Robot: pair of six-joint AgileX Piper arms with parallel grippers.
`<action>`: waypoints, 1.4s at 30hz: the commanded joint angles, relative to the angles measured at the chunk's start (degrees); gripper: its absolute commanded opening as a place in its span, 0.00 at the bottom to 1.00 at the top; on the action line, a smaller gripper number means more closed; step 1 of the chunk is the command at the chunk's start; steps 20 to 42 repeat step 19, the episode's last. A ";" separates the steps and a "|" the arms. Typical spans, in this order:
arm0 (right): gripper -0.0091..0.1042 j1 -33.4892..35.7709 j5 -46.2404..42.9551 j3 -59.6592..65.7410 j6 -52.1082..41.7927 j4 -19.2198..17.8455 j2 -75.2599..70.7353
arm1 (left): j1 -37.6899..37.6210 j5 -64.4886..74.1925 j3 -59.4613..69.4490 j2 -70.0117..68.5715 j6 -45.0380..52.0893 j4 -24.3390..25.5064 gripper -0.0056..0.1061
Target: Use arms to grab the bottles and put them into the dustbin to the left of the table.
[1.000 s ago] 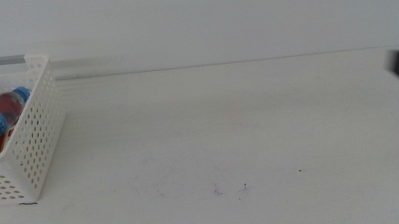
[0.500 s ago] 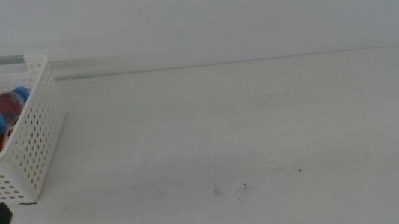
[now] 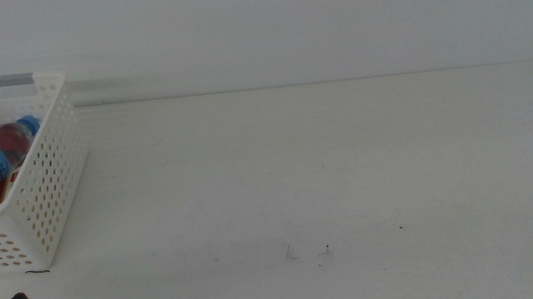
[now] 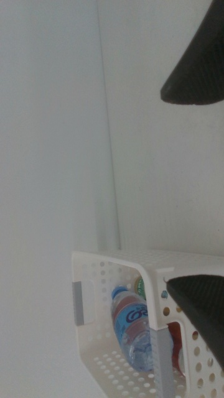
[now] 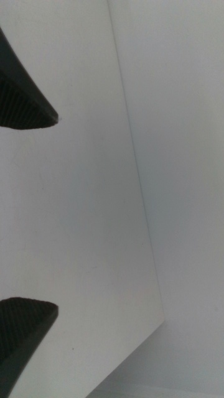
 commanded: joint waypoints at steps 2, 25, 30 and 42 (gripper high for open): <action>0.84 -0.50 -0.82 0.24 -0.19 0.01 -0.26 | 0.05 -2.25 0.00 -0.26 -0.53 -0.34 0.89; 0.84 -0.50 -0.82 0.24 -0.19 0.01 -0.26 | 2.80 -3.08 0.00 -0.26 -0.38 -0.19 0.89; 0.84 -0.50 -0.82 0.24 -0.19 0.01 -0.26 | 2.80 -3.08 0.00 -0.26 -0.38 -0.19 0.89; 0.84 -0.50 -0.82 0.24 -0.19 0.01 -0.26 | 2.80 -3.08 0.00 -0.26 -0.38 -0.19 0.89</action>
